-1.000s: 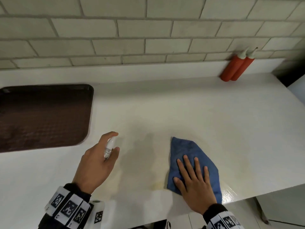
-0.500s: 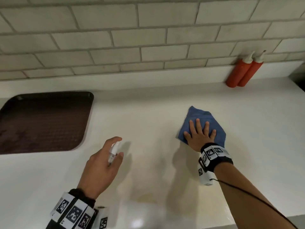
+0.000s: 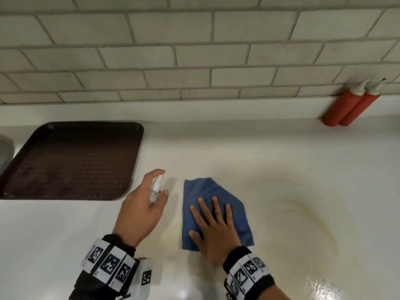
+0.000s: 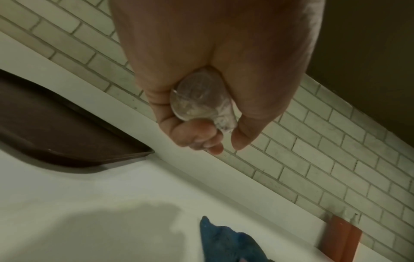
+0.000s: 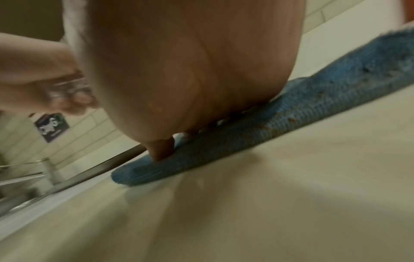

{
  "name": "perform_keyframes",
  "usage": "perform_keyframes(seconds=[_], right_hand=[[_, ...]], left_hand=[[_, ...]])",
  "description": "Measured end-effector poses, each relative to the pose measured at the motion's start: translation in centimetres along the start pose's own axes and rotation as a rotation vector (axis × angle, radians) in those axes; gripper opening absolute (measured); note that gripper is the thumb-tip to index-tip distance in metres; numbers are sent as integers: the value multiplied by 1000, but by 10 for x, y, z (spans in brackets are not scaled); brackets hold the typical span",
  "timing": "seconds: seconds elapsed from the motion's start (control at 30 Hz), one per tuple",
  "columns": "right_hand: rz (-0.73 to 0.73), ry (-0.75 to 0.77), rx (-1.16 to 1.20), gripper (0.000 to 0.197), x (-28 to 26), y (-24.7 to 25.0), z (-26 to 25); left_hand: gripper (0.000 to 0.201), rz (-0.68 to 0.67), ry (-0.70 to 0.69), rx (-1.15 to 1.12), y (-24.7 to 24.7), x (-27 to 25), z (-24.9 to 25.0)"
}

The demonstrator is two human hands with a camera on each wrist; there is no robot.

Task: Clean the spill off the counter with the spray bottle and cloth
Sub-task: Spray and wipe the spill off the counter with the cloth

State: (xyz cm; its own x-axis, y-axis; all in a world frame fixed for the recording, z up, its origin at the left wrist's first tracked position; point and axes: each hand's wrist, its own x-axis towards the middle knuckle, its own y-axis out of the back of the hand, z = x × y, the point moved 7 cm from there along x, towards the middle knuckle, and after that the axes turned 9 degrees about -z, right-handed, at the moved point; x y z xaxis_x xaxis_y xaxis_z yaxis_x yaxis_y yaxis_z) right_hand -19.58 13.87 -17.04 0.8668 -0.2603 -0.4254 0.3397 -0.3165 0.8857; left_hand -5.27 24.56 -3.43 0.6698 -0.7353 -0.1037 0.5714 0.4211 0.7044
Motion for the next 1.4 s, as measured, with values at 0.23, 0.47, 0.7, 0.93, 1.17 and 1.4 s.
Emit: perform_keyframes(seconds=[0.23, 0.47, 0.7, 0.93, 1.17, 1.4], right_hand=[[-86, -167, 76, 68, 80, 50, 18], [-60, -88, 26, 93, 77, 33, -75], [36, -151, 78, 55, 46, 24, -110], [244, -54, 273, 25, 31, 70, -119], [347, -49, 978, 10, 37, 125, -95], [181, -382, 1215, 25, 56, 78, -14]], left_hand=[[45, -9, 3, -16, 28, -2, -37], [44, -36, 15, -12, 54, -7, -70], [46, -67, -48, -53, 68, -11, -83], [46, -94, -84, -77, 66, -20, -84], [42, -77, -105, -92, 76, -24, -79], [42, -47, -47, -56, 81, -30, -82]])
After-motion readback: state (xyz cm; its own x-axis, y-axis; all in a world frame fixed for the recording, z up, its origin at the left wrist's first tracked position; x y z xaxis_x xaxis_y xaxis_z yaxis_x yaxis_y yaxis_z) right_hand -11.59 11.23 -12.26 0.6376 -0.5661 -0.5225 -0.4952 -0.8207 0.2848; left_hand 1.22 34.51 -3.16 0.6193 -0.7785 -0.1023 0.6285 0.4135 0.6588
